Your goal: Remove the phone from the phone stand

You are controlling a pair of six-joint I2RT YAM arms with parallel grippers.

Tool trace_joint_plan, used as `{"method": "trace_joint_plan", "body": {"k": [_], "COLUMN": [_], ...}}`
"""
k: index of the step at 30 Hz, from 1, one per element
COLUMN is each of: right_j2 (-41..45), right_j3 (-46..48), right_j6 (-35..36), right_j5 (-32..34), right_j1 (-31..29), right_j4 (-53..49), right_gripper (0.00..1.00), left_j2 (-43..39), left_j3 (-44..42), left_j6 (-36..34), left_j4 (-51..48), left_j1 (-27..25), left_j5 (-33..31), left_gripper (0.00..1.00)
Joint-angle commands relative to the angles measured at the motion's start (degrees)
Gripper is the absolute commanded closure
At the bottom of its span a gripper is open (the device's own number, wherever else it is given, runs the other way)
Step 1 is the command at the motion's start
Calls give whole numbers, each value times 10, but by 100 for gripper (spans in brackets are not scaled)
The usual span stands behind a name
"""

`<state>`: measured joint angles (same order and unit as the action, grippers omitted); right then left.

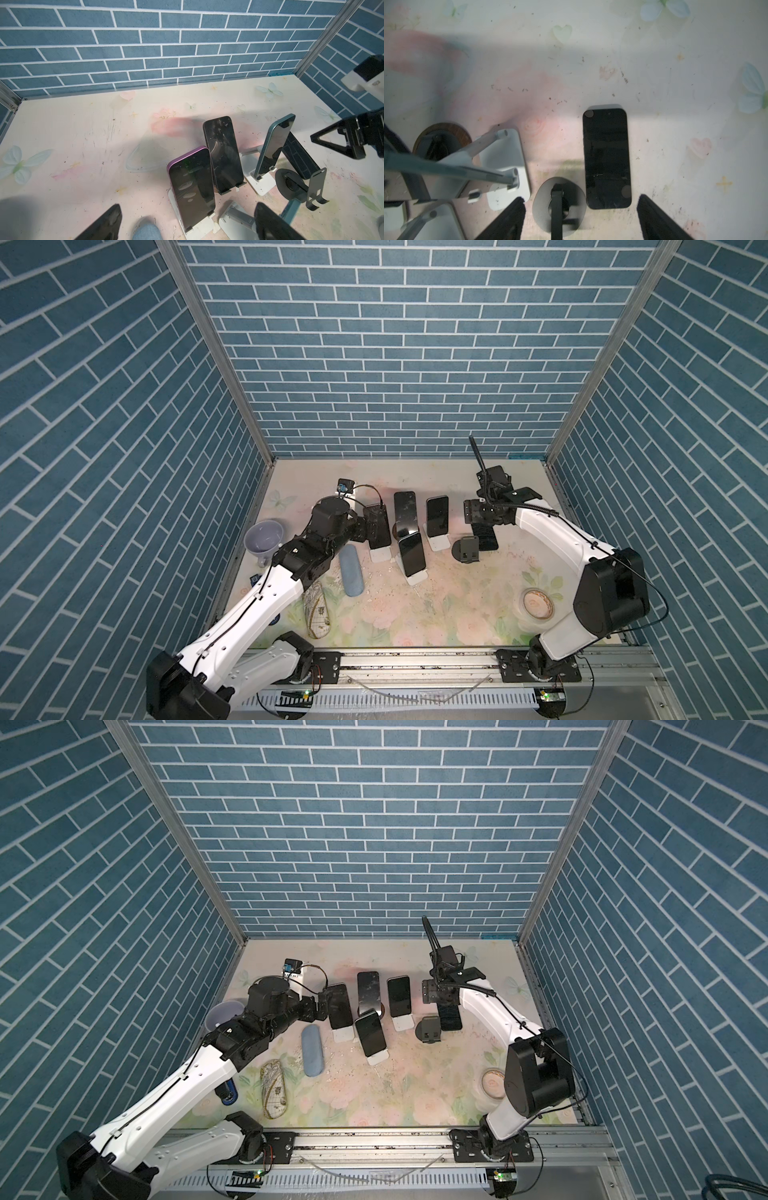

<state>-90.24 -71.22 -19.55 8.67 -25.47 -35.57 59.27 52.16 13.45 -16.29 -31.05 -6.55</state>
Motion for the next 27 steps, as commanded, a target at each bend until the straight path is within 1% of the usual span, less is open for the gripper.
{"method": "trace_joint_plan", "body": {"k": [1,7,14,27], "right_j2": [32,64,45,2], "right_j3": [41,97,122,145], "right_j6": [-37,-62,-72,-94], "right_j5": [2,-7,-14,-4], "right_j1": [-19,-45,-65,-86], "right_j4": [-17,4,24,67], "right_gripper": [14,14,15,26], "left_j2": [-1,-5,-6,-11], "left_j3": [14,4,2,2], "left_j6": [7,16,25,36], "left_j4": [-8,0,4,4], "left_j1": [-3,-3,-3,-3], "left_j5": [6,10,19,20], "left_gripper": [0,0,0,0]}}
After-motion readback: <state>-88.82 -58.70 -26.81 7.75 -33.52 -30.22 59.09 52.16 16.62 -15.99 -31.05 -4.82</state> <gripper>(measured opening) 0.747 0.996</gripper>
